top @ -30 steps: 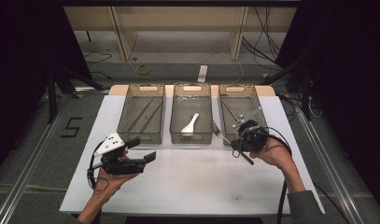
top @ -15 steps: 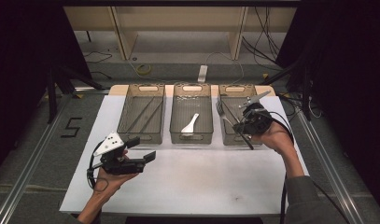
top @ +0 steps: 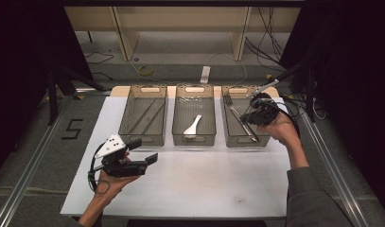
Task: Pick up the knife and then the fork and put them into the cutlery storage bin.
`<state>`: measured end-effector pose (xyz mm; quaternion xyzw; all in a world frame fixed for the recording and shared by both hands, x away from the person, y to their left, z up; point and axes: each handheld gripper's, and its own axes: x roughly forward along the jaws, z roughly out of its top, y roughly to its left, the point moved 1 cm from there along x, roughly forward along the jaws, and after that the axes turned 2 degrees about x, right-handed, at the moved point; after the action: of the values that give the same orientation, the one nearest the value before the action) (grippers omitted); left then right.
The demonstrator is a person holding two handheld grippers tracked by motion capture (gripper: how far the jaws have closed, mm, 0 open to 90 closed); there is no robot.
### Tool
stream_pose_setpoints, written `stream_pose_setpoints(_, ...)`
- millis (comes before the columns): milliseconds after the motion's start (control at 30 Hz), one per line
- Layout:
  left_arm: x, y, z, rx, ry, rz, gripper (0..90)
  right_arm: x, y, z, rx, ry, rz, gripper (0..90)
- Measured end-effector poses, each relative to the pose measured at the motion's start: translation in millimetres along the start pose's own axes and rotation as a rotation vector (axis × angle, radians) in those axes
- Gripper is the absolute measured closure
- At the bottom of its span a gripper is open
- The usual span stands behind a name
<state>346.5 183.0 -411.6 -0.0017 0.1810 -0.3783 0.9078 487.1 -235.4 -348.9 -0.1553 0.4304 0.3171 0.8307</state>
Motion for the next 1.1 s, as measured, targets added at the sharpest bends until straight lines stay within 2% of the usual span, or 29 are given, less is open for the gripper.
stream_pose_setpoints(300, -0.2, 0.2, 0.1, 0.001, -0.001, 0.0, 15.6, 6.4, -20.3, 10.0, 0.057, -0.001, -0.036, 84.7)
stream_pose_setpoints(667, 0.0, 0.1, 0.1, 0.0, -0.001, -0.002, 15.6, 20.2, -31.6, 15.4, 0.097, 0.02, -0.054, 84.7)
stream_pose_setpoints(1100, 0.1, -0.4, 0.0, 0.003, -0.001, -0.003, 15.6, 33.8, -44.9, 16.9, 0.159, 0.017, -0.094, 84.7)
